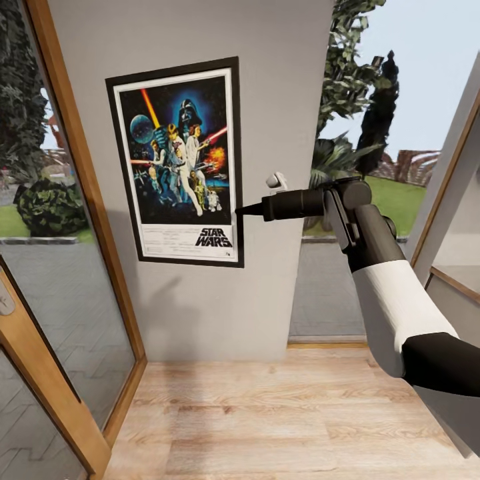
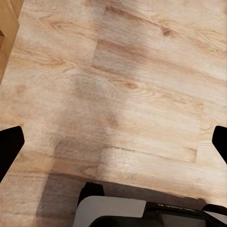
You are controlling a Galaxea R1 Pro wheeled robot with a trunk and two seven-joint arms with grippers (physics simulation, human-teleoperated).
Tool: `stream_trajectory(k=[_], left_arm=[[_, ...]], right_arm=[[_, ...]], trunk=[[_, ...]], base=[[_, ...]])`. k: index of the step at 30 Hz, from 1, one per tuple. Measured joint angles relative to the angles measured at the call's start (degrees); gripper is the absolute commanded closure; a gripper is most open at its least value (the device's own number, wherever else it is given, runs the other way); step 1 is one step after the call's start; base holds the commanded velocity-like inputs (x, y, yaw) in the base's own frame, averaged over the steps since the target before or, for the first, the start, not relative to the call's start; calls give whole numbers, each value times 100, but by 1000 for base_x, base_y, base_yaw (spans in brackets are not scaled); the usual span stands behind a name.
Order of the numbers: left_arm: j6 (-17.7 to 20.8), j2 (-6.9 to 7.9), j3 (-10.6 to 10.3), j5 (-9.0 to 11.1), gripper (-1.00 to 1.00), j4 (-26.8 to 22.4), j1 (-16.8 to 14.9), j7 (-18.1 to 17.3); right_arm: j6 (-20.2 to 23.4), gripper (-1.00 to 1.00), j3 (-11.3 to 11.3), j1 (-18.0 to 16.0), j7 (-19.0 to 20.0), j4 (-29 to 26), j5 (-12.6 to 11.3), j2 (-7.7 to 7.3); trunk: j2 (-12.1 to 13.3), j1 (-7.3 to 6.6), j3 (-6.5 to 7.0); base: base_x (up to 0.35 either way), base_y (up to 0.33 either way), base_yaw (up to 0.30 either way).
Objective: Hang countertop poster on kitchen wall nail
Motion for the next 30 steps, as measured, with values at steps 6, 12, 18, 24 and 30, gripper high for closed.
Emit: stream_trajectory(k=[6, 12, 18, 24, 30], left_arm=[[1, 0, 1, 8, -100, 0, 0, -1], [1, 0, 5, 9, -100, -1, 1, 2], [0, 0, 9, 11, -100, 0, 0, 2], [0, 0, 9, 10, -100, 0, 0, -1], [0, 0, 9, 9, -100, 0, 0, -2]], right_arm=[[-3, 100, -39, 0, 48, -26, -41, -42], [1, 100, -68, -6, 313, -28, -57, -262], [6, 100, -78, -127, 449, -21, -51, -369], [11, 100, -79, -181, 465, -16, -52, -397], [17, 100, -81, -252, 467, -14, -53, -407]], trunk=[[0, 0, 0], [0, 0, 0], [0, 0, 0], [0, 0, 0], [0, 0, 0]], base=[[19, 0, 0], [4, 0, 0], [0, 0, 0], [0, 0, 0], [0, 0, 0]])
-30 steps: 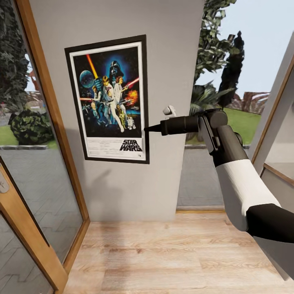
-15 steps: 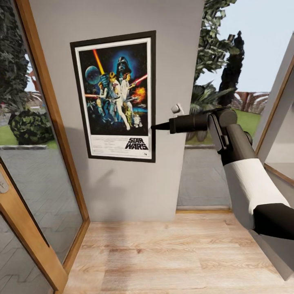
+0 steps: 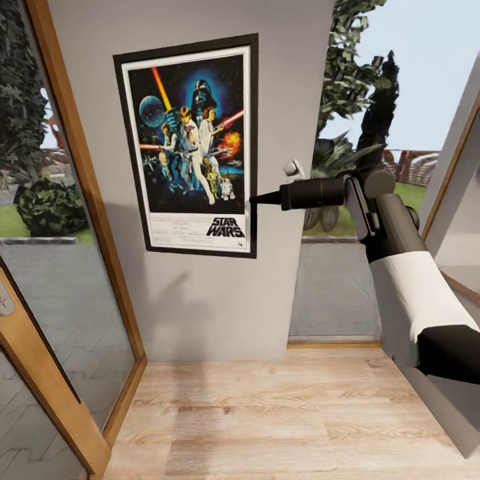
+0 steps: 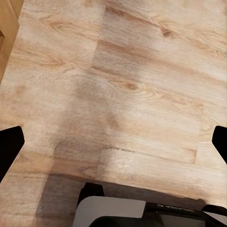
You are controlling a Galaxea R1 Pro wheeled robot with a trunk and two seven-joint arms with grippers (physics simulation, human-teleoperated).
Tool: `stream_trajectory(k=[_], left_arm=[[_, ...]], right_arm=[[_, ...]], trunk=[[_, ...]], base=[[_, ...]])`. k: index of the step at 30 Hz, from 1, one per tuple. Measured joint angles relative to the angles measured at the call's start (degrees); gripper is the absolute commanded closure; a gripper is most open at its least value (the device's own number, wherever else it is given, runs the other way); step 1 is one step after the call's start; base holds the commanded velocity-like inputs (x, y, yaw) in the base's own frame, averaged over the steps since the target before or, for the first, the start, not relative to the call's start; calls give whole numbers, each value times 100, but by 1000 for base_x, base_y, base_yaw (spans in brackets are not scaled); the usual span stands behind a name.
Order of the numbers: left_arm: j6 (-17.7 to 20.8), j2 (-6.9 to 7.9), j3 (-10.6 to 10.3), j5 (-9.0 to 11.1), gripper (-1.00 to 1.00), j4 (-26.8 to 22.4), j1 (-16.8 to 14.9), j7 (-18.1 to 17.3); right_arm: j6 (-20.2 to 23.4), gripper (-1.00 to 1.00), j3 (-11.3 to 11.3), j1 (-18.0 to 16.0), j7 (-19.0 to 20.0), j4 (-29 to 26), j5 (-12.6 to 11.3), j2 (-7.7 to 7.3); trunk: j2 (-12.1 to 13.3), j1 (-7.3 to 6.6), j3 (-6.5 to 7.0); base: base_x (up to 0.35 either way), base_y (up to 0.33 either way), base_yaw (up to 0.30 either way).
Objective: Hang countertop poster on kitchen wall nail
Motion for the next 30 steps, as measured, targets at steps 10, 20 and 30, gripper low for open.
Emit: stream_trajectory(k=[10, 20, 30], left_arm=[[2, 0, 0, 0, -100, 0, 0, -2], [6, 0, 0, 0, -100, 0, 0, 5], [9, 0, 0, 7, -100, 0, 0, 14]], right_arm=[[8, 100, -369, -96, 9, 11, -10, -52], [16, 100, -393, -132, 9, -3, -13, -46], [17, 100, -394, -138, 9, -17, -14, -49]], trunk=[[0, 0, 0], [0, 0, 0], [0, 0, 0]], base=[[0, 0, 0], [0, 0, 0], [16, 0, 0]])
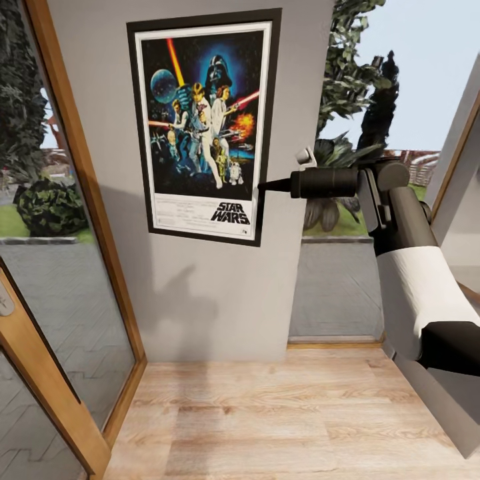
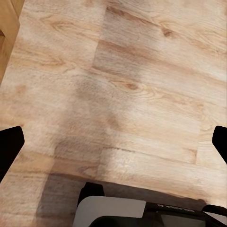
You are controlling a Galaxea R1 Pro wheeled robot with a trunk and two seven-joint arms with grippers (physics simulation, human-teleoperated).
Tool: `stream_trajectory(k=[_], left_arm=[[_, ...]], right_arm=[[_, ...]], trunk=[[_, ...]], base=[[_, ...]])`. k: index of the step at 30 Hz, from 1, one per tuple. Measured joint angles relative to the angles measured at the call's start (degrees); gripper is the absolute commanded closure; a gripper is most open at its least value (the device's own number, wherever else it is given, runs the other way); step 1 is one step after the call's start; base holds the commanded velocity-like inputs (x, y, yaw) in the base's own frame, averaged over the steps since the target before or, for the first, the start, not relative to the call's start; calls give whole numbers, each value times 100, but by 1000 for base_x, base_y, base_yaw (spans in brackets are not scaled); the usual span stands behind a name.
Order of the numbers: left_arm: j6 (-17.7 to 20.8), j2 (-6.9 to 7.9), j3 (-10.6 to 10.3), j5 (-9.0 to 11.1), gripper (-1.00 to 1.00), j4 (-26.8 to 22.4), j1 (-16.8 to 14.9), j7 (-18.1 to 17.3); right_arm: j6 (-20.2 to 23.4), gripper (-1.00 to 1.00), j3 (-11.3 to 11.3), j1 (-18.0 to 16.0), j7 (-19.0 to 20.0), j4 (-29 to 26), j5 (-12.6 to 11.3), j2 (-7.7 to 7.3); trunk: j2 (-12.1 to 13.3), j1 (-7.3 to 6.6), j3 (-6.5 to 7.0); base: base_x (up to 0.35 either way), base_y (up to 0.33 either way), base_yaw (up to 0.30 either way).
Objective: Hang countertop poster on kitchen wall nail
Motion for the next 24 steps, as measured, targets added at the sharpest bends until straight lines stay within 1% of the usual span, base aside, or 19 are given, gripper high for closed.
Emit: stream_trajectory(k=[6, 24], left_arm=[[0, 0, 0, 1, -100, 0, 0, 0], [0, 8, 9, 2, -100, 0, 0, 0]], right_arm=[[0, 100, 0, -5, 0, -5, 1, 1], [0, 100, 0, -4, 0, -6, 1, 5]], trunk=[[0, -2, 0], [0, -3, 0]], base=[[250, 0, 0], [331, 0, 0]])
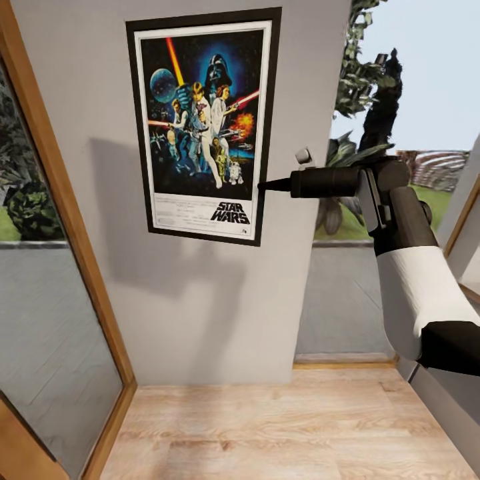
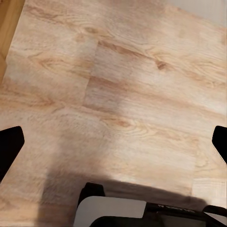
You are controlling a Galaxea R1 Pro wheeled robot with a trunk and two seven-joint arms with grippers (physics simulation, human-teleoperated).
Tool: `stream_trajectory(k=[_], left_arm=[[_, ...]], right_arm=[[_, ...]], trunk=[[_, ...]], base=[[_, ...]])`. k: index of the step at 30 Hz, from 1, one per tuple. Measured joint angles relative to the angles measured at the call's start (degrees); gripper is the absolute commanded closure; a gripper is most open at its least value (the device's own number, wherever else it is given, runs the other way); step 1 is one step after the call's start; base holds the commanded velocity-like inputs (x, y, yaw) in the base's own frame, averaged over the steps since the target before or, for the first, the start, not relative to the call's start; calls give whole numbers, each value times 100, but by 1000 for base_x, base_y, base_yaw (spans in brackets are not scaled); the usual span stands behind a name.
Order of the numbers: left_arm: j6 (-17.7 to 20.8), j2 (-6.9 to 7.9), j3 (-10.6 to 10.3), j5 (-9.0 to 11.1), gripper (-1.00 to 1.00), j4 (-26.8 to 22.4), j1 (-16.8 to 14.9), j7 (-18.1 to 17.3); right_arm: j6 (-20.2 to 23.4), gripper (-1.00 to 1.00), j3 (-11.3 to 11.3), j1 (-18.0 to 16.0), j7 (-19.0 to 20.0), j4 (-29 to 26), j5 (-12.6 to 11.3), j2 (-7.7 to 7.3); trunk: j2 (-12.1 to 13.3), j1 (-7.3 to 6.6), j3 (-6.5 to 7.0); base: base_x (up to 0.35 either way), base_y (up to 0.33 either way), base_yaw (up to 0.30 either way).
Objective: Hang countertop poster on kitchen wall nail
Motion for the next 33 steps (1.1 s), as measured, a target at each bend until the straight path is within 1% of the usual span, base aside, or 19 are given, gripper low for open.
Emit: stream_trajectory(k=[10, 33], left_arm=[[3, 0, 0, 0, -100, 0, 0, 0], [8, 1, 0, 0, -100, 0, 0, 0]], right_arm=[[0, 100, 0, -1, 0, 0, 0, 0], [-1, 100, 0, 0, 0, -9, -1, -1]], trunk=[[0, 0, 0], [0, 0, 0]], base=[[335, 27, 0], [335, 74, 0]])
